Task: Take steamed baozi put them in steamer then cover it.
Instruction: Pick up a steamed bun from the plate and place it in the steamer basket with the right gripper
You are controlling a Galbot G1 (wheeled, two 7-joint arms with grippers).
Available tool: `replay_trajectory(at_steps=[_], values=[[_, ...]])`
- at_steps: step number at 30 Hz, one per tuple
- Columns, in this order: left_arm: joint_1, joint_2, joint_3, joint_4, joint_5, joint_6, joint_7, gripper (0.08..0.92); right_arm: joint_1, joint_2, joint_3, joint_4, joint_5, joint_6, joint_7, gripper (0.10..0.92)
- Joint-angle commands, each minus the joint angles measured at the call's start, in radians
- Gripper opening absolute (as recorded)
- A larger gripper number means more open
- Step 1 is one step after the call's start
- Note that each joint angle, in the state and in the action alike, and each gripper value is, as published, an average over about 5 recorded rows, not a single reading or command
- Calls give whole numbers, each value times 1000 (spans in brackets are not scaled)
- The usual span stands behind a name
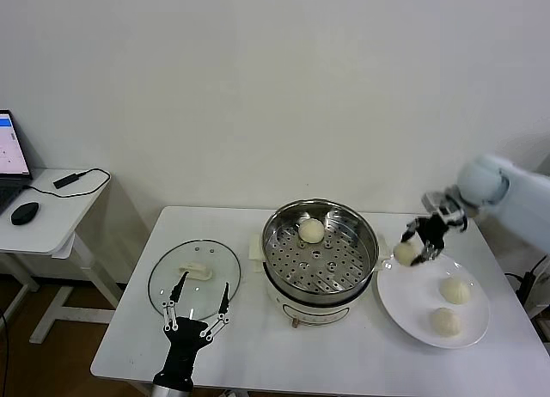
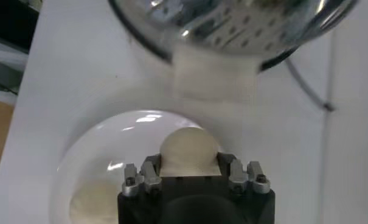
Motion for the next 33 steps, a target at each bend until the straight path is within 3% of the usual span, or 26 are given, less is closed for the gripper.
replay_trajectory(at_steps=[1, 12, 17, 33], values=[[-3, 3, 3, 2, -1, -3, -2, 823, 329, 187, -207, 112, 230, -70, -35, 645], [-15, 3, -1, 3, -4, -1, -4, 823, 190, 455, -249, 71, 366, -174, 159, 642], [-16, 2, -3, 5, -5, -2, -5, 823, 134, 544, -263, 26, 347, -192, 197, 637], [-12, -2, -8, 0, -4, -3, -8, 823, 20, 567, -261, -9, 271, -201, 231, 641]])
